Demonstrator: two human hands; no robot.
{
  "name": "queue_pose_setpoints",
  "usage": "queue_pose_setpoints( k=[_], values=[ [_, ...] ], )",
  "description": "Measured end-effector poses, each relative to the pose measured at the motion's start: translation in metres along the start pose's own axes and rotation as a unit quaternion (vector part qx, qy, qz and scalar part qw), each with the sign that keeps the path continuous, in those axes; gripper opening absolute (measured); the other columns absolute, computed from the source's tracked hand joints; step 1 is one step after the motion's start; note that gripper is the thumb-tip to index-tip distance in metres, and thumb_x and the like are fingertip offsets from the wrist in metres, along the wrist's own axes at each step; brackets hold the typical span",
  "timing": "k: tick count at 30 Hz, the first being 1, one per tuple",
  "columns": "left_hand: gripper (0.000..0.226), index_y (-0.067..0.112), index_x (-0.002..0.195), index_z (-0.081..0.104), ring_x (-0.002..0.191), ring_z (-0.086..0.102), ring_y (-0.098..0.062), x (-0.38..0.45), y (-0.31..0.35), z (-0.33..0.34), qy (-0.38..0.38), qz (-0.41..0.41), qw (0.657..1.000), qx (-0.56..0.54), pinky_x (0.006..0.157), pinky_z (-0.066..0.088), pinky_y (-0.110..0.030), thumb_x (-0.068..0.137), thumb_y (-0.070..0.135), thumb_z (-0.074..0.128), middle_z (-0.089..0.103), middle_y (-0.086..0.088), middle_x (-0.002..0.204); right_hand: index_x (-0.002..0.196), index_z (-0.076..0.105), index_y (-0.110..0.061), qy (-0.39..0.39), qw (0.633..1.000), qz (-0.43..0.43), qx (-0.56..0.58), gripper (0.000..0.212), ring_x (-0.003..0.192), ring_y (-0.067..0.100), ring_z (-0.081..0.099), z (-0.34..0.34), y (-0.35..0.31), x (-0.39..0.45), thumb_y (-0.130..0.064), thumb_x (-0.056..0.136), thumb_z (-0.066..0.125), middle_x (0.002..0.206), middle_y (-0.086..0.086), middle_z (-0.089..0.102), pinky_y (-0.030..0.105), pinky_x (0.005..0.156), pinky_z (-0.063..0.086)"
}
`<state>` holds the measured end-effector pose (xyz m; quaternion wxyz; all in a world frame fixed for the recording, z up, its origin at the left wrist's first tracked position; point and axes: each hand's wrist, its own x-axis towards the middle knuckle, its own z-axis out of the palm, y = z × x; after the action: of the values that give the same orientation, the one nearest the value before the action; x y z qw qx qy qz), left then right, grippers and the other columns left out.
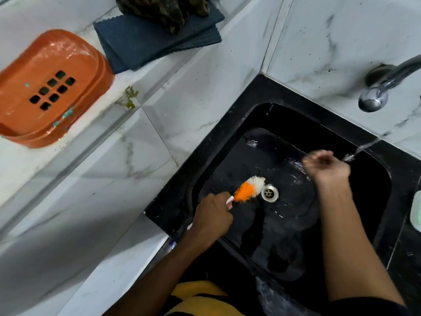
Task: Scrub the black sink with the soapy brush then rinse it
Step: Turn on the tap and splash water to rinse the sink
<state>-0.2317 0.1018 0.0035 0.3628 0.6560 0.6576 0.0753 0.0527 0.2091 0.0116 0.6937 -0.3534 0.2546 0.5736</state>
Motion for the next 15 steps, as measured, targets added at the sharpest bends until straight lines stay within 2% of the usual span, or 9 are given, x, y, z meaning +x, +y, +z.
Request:
queue_pose_setpoints(
  k=[3, 6, 8, 9, 11, 13, 15],
  values=[
    [0.010, 0.013, 0.098, 0.066, 0.087, 0.063, -0.027, 0.000, -0.001, 0.000, -0.005, 0.000, 1.000, -0.003, 0.070, 0.049, -0.034, 0.092, 0.012, 0.058, 0.067, -0.009, 0.093, 0.058, 0.039, -0.015, 0.008, 0.999, -0.041, 0.028, 0.031, 0.042, 0.013, 0.035, -0.015, -0.031, 0.000, -0.008, 0.086, 0.028, 0.052, -0.001, 0.039, 0.020, 0.050, 0.025],
    [0.012, 0.012, 0.099, 0.066, 0.087, 0.063, -0.028, -0.003, 0.002, -0.002, -0.007, 0.005, 1.000, 0.005, 0.070, 0.048, -0.033, 0.092, 0.011, 0.057, 0.067, -0.011, 0.094, 0.059, 0.035, -0.017, 0.013, 0.998, -0.039, -0.057, 0.023, 0.045, 0.012, 0.033, -0.010, -0.033, -0.001, -0.007, 0.079, 0.029, 0.053, -0.002, 0.037, 0.018, 0.048, 0.024],
    [0.013, 0.012, 0.098, 0.066, 0.086, 0.063, -0.029, -0.005, 0.003, -0.001, -0.010, 0.010, 1.000, 0.007, 0.071, 0.050, -0.035, 0.090, 0.009, 0.056, 0.067, -0.011, 0.092, 0.059, 0.037, -0.017, 0.015, 0.991, -0.042, -0.129, 0.018, 0.048, 0.013, 0.036, 0.001, -0.016, -0.003, -0.006, 0.073, 0.031, 0.055, -0.001, 0.039, 0.017, 0.049, 0.029],
    [0.013, 0.012, 0.097, 0.066, 0.085, 0.063, -0.029, -0.006, 0.004, 0.000, -0.013, 0.011, 1.000, 0.007, 0.071, 0.052, -0.036, 0.089, 0.009, 0.056, 0.068, -0.011, 0.092, 0.061, 0.040, -0.017, 0.013, 0.985, -0.047, -0.165, 0.022, 0.051, 0.014, 0.041, 0.006, -0.004, -0.003, -0.004, 0.077, 0.032, 0.056, 0.001, 0.043, 0.017, 0.050, 0.036],
    [0.012, 0.012, 0.093, 0.064, 0.083, 0.065, -0.029, -0.008, 0.005, 0.002, -0.018, 0.016, 1.000, 0.003, 0.071, 0.054, -0.039, 0.087, 0.008, 0.055, 0.069, -0.010, 0.089, 0.072, 0.050, -0.011, -0.019, 0.969, -0.040, -0.244, 0.029, 0.058, 0.019, 0.058, 0.018, 0.028, -0.013, 0.000, 0.093, 0.032, 0.066, 0.008, 0.057, 0.025, 0.054, 0.052],
    [0.009, 0.012, 0.089, 0.063, 0.079, 0.064, -0.029, -0.009, 0.006, 0.003, -0.020, 0.018, 1.000, 0.006, 0.067, 0.052, -0.038, 0.087, 0.007, 0.056, 0.068, -0.010, 0.085, 0.088, 0.060, 0.003, -0.088, 0.925, -0.005, -0.370, 0.031, 0.076, 0.028, 0.070, 0.027, 0.067, -0.031, -0.004, 0.100, 0.033, 0.082, 0.019, 0.070, 0.035, 0.073, 0.060],
    [0.007, 0.009, 0.086, 0.062, 0.075, 0.063, -0.030, -0.011, 0.007, 0.003, -0.018, 0.021, 1.000, 0.009, 0.062, 0.048, -0.036, 0.087, 0.007, 0.056, 0.067, -0.010, 0.081, 0.103, 0.062, 0.013, -0.171, 0.843, 0.045, -0.509, 0.036, 0.097, 0.033, 0.070, 0.030, 0.105, -0.050, -0.008, 0.103, 0.034, 0.101, 0.024, 0.070, 0.037, 0.088, 0.056]
  ],
)
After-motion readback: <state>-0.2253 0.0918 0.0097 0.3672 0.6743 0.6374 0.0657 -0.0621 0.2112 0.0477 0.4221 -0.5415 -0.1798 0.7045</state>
